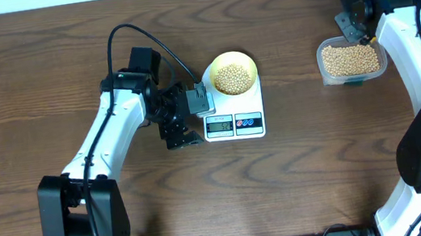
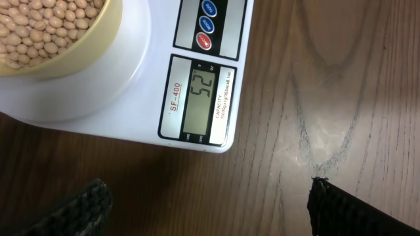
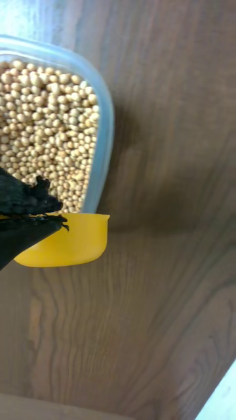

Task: Scoop item into bowl and weigh 50g on scale
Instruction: 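Lift the scoop and carry it over the yellow bowl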

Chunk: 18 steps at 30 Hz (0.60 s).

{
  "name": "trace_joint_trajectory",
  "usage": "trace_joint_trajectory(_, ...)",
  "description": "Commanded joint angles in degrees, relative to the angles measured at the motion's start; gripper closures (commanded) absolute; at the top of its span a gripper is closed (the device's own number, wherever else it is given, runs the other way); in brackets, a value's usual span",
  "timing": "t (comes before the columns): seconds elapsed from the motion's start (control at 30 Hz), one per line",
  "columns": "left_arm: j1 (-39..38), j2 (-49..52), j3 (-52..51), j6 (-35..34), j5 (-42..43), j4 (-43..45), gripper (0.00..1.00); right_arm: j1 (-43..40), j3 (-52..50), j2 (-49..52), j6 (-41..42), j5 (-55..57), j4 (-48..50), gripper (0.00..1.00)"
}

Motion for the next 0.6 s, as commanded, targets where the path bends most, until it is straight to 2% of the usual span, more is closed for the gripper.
trace_joint_trajectory(0.0,0.24,0.37,-0.13,0.55,0.94,-0.28,0.03,0.70,2.86,-1.33,6.08,0.46,0.28,0.99)
trace_joint_trajectory(0.17,0.24,0.37,-0.13,0.55,0.94,-0.31,0.03,2.36,9.11,-1.33,5.99,-4.04,-1.20,0.99)
trace_joint_trajectory(0.2,0.24,0.37,-0.13,0.55,0.94,-0.31,0.03,2.86,10.40,-1.33,5.99,-7.76,-1.18,0.99)
trace_joint_trajectory(0.3,0.26,0.37,-0.13,0.55,0.94,-0.28,0.02,4.46,12.15,-1.33,5.97,-30.10,1.40,0.99)
trace_joint_trajectory(0.4,0.26,0.37,-0.13,0.55,0.94,-0.28,0.03,5.31,11.78,-1.16,5.99,-45.13,4.96,0.99)
trace_joint_trajectory(0.57,0.26,0.37,-0.13,0.55,0.94,-0.31,0.02,6.82,11.41,-1.09,6.03,-51.45,8.33,0.99)
